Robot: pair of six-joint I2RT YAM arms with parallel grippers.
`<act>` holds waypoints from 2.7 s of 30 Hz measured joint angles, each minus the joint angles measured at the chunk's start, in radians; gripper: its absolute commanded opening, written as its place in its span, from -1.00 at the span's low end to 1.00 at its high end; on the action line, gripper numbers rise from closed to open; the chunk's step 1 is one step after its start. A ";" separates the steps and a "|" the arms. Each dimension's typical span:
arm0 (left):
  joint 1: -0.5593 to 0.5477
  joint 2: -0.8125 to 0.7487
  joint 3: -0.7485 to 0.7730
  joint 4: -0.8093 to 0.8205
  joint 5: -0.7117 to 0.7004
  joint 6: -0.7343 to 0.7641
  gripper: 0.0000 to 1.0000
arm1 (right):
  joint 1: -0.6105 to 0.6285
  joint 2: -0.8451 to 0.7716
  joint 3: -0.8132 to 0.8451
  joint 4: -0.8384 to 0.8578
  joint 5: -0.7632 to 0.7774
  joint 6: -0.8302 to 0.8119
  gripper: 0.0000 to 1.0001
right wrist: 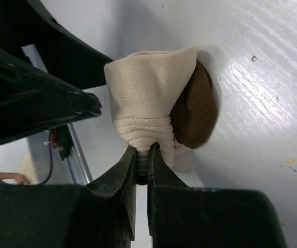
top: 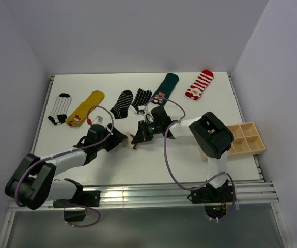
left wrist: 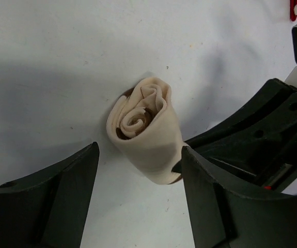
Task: Roll the socks
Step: Roll the sock at the center of the board, then pick up the sock at the center of the board.
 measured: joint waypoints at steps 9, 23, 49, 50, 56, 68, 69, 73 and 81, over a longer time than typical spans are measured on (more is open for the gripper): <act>-0.020 0.127 0.031 0.046 0.003 -0.011 0.15 | -0.018 0.056 0.011 0.043 -0.104 0.077 -1.00; -0.031 0.240 0.224 -0.151 0.000 0.008 -0.10 | 0.017 -0.099 -0.010 -0.114 0.144 -0.066 0.19; -0.060 0.485 0.706 -0.745 -0.029 0.227 -0.05 | 0.509 -0.053 0.060 -0.167 1.244 -0.484 0.51; -0.061 0.488 0.709 -0.748 -0.029 0.229 -0.05 | 0.514 -0.045 0.064 -0.168 1.260 -0.494 0.51; -0.059 0.498 0.718 -0.757 -0.014 0.238 -0.06 | 0.530 0.008 0.100 -0.151 1.356 -0.516 0.41; -0.053 0.504 0.718 -0.752 0.005 0.269 0.18 | 0.537 0.052 0.107 -0.104 1.397 -0.529 -1.00; -0.052 0.503 0.719 -0.755 0.005 0.270 0.25 | 0.533 0.048 0.102 -0.103 1.388 -0.526 -1.00; -0.038 0.503 0.736 -0.782 0.004 0.282 0.39 | 0.504 0.011 0.077 -0.105 1.317 -0.491 -1.00; 0.075 0.452 0.875 -0.830 -0.046 0.303 0.45 | 0.473 -0.098 -0.008 -0.171 1.213 -0.415 -1.00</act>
